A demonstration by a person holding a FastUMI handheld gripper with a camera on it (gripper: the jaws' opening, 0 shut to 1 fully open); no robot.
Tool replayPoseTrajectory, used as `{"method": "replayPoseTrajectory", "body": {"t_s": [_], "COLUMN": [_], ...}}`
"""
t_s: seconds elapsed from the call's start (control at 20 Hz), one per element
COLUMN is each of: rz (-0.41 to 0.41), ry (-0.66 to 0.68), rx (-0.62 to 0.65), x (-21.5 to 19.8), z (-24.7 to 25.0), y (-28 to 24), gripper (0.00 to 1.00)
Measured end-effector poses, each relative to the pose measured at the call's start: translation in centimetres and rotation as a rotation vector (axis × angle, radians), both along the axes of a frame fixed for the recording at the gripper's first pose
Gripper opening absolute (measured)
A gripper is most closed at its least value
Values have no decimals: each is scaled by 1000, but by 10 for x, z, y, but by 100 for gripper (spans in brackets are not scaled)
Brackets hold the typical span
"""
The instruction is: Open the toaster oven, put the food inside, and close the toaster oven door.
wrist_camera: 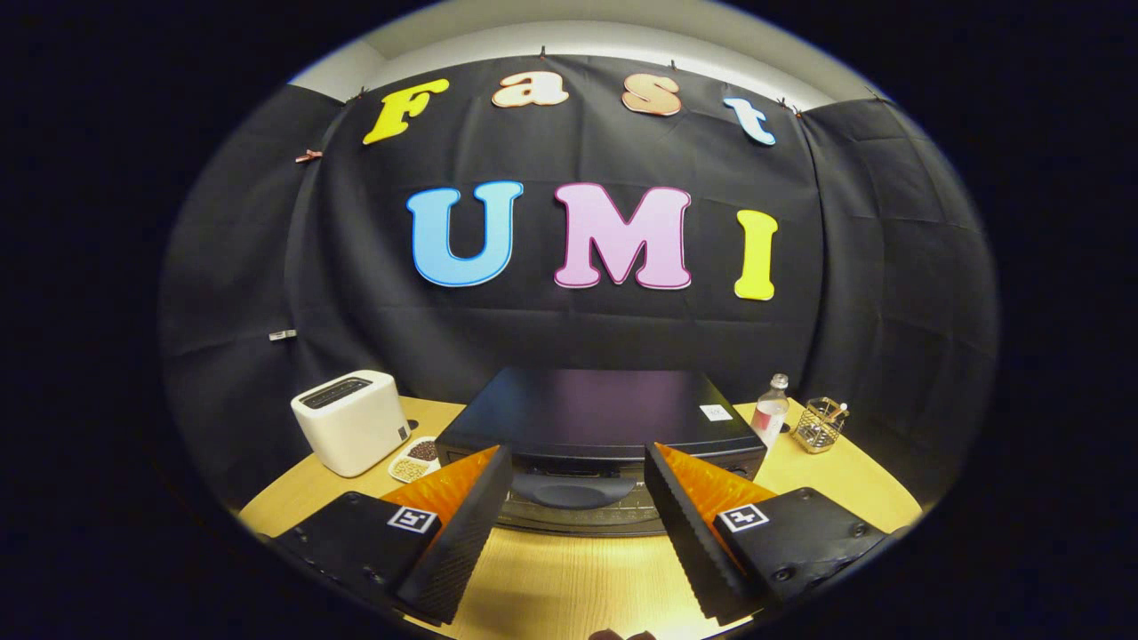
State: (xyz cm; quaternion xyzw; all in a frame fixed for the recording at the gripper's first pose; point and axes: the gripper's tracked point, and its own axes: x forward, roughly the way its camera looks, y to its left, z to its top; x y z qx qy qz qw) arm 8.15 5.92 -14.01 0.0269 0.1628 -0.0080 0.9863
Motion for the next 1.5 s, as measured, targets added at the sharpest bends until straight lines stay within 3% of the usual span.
{"method": "replayPoseTrajectory", "body": {"t_s": [0.4,0.65,0.85,1.5], "rz": [-15,-3,-36,9], "ry": [17,116,124,213], "rx": [-30,-51,22,13], "x": [46,52,54,-12], "z": [-31,-67,-68,-84], "y": [0,9,6,11], "gripper": [98,99,100,100]}}
